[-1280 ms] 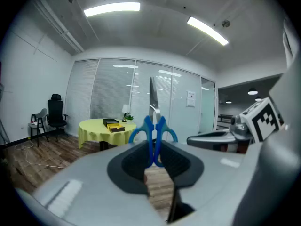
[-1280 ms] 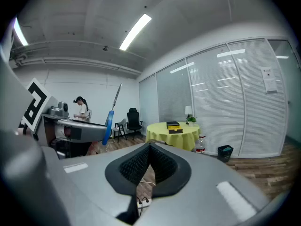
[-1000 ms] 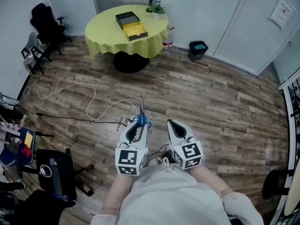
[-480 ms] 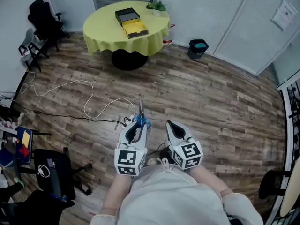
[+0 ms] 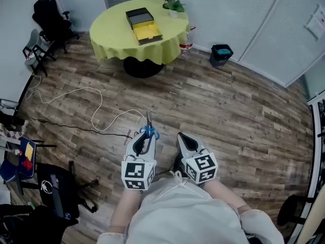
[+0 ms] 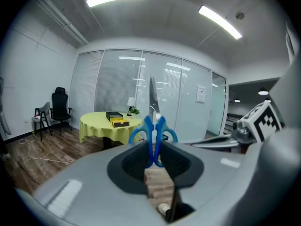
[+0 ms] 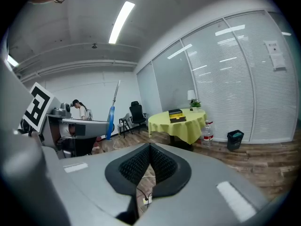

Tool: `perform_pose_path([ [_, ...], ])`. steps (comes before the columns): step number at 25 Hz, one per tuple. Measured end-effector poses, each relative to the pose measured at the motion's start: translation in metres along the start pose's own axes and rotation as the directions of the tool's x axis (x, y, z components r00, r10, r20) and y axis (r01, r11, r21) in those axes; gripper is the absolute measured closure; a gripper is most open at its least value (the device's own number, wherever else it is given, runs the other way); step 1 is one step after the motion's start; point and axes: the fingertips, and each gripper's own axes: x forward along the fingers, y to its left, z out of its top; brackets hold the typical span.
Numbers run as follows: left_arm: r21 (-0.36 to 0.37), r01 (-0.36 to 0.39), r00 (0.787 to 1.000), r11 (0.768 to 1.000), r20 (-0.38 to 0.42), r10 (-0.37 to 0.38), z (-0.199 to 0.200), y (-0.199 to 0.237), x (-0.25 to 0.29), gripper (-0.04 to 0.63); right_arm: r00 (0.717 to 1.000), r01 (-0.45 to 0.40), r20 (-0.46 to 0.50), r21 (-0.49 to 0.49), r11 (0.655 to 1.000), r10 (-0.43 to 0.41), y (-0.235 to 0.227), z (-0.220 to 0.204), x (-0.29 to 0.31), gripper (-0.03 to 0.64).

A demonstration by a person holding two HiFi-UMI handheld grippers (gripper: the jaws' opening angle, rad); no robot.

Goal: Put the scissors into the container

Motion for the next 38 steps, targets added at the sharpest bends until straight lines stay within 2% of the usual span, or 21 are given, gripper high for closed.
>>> perform_pose_path([
  [8,-0.009,-0.028,1.000,1.000,0.004,0.028,0.043,-0.017,0.122,0.515,1.000,-0.019,0.009,-0.065,0.998,0.020,-0.115,0.062,0.055,0.617],
  [14,-0.039,-0.097,0.995,0.995,0.032,0.098,0.081,-0.016,0.199,0.515,0.992,-0.124,-0.010,-0.104,0.987,0.123,-0.176,0.105,0.104,0.617],
  [20,-0.059,-0.156,0.985,0.986,0.066,0.160,0.106,-0.005,0.261,0.515,0.987,-0.160,0.003,-0.186,0.969,0.164,-0.230,0.137,0.147,0.617],
  [31,-0.102,-0.239,0.970,0.966,0.012,0.241,0.105,0.040,0.310,0.515,0.976,-0.218,-0.060,-0.138,0.966,0.211,-0.264,0.145,0.218,0.617],
  [38,-0.100,-0.232,0.972,0.968,0.004,0.234,0.114,0.093,0.361,0.515,0.976,-0.212,-0.076,-0.112,0.971,0.204,-0.274,0.162,0.291,0.617],
])
